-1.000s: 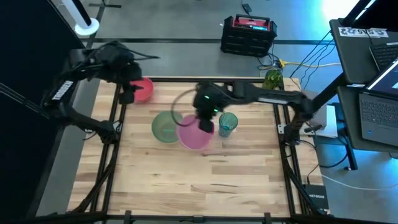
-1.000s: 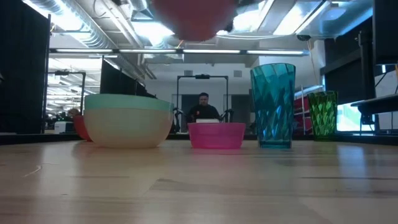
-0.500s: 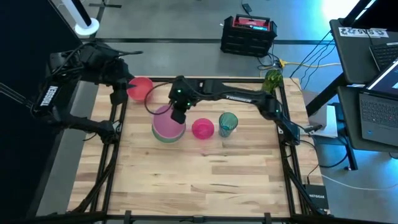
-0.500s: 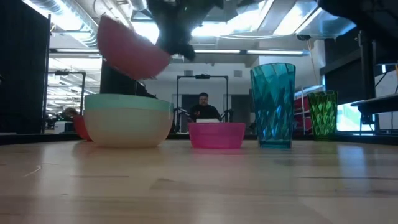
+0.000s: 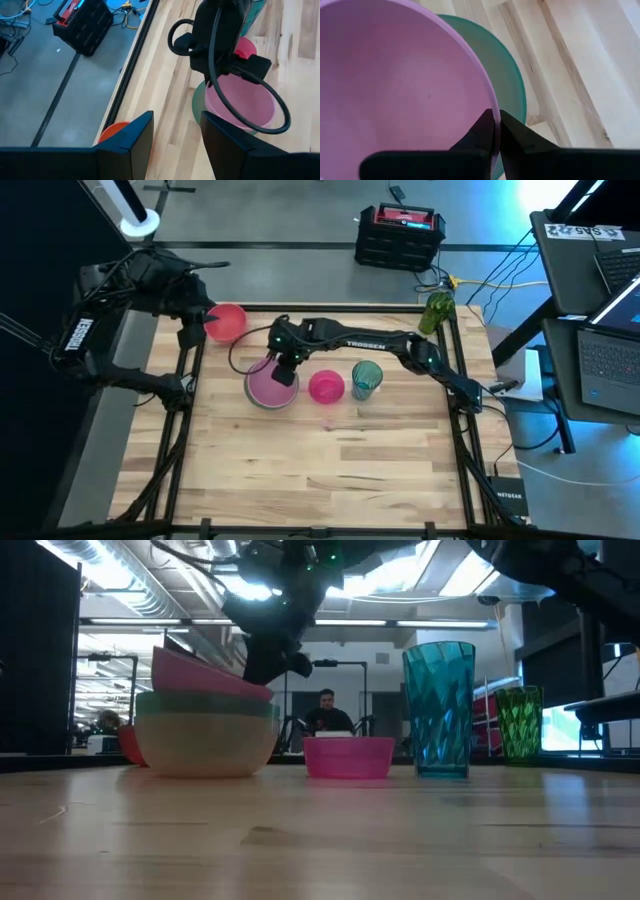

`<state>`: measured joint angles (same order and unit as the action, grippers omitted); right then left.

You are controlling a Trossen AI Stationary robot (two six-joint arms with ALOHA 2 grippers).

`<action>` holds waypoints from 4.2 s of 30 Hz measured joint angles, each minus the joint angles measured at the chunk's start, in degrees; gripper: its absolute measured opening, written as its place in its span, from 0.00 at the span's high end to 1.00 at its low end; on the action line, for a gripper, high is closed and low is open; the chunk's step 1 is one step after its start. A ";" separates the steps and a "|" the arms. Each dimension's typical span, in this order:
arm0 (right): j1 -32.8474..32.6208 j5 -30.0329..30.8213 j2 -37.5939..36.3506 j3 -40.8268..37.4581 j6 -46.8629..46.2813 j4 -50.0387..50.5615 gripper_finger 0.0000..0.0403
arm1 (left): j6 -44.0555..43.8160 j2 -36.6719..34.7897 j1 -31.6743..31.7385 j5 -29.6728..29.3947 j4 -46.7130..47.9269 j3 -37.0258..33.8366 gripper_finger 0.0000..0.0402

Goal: Nest bowls inside each other
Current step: Stack the pink bowl on top of the green bowl, then stack the orange bowl on top of the pink bowl

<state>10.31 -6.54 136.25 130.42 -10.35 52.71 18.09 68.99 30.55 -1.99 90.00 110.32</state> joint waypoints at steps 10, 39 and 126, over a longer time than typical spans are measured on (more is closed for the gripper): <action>0.28 -2.33 1.78 0.01 -0.05 0.31 0.83 | -0.50 0.00 0.00 0.01 0.01 0.00 0.63; 2.12 -0.37 -21.20 0.06 16.30 1.40 0.52 | -12.57 12.52 5.92 -9.02 -9.83 -25.83 0.63; 2.42 1.13 -46.85 -15.40 16.53 37.30 0.63 | -22.42 32.29 -36.91 -5.62 -13.57 -23.07 1.00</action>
<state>12.73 -5.41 89.41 115.01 6.18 90.01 -4.32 101.28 -6.36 -7.61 76.43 87.26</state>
